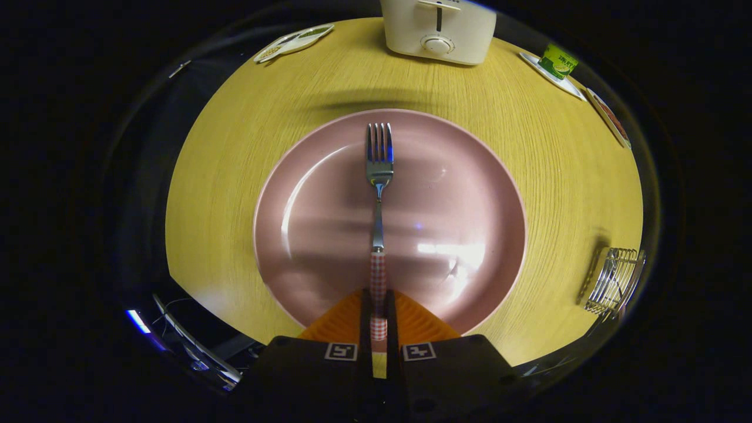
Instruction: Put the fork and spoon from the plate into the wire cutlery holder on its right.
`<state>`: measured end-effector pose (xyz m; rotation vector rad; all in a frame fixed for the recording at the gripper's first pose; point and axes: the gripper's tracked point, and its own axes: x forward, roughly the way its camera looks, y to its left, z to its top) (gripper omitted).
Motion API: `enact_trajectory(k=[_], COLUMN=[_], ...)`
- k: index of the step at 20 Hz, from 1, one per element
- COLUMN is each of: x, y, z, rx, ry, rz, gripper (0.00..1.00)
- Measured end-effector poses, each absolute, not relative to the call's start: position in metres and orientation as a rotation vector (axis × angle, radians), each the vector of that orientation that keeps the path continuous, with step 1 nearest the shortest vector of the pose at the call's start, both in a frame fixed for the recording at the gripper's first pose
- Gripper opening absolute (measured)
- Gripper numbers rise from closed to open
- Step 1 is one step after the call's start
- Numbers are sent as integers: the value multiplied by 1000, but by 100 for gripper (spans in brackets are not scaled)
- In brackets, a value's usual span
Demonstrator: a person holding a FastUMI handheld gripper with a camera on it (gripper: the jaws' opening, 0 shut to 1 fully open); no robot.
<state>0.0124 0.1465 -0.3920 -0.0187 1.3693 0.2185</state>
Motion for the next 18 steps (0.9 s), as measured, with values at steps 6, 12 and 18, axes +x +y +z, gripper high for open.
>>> enact_trajectory(k=[6, 12, 18], x=[10, 3, -20], y=[148, 143, 90], z=[-375, -323, -245], rx=[77, 125, 117], ry=[1375, 1345, 1322], rz=[282, 392, 511], gripper=[9, 8, 9])
